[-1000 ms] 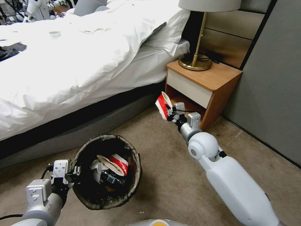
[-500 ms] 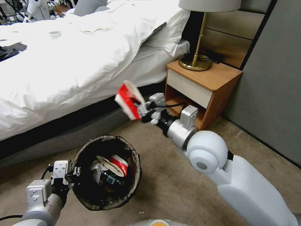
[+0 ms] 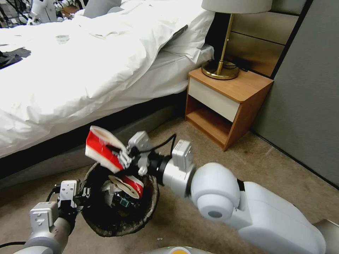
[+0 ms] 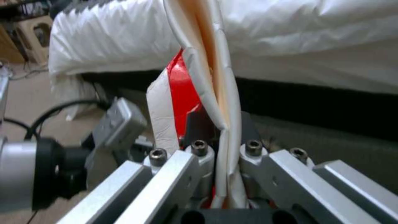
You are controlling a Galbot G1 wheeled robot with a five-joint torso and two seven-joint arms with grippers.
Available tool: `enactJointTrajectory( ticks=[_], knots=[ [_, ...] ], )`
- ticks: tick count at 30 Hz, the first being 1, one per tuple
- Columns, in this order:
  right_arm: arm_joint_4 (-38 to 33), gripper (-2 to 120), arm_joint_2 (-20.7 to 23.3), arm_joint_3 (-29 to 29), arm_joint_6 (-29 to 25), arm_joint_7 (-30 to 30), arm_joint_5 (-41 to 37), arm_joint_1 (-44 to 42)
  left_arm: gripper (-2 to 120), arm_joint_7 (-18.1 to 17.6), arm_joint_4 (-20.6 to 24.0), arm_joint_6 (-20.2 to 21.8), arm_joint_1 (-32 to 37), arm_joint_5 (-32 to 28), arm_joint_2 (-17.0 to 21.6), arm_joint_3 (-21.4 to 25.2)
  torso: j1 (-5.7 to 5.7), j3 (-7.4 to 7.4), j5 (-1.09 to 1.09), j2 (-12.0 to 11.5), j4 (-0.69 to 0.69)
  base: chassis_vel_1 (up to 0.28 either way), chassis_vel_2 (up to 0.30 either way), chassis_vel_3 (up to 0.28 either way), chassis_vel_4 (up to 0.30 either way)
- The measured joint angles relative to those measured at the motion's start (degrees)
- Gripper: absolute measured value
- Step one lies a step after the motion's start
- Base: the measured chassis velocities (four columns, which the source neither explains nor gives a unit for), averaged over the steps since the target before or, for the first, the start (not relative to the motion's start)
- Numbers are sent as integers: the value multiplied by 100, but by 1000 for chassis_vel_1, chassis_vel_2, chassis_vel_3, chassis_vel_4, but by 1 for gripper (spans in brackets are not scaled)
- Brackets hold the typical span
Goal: Pick up the trash bin, then pick up the garbage from the floor and place it into the trash bin.
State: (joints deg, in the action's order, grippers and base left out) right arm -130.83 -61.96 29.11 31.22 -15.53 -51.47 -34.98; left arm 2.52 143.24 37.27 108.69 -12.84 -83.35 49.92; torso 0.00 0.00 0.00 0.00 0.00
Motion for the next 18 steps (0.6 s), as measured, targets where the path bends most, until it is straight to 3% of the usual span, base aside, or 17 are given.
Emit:
enactJointTrajectory(
  ticks=[15,18],
  knots=[
    [193,0,172,508,197,0,542,-368,0,-3,0,-9,-16,9,-9,-11,-1,0,0,0,0,0,0,0,0],
    [199,9,156,562,271,-21,573,-397,0,-3,0,-10,-20,9,-9,-11,-1,1,0,0,0,0,0,0,0]
  ],
)
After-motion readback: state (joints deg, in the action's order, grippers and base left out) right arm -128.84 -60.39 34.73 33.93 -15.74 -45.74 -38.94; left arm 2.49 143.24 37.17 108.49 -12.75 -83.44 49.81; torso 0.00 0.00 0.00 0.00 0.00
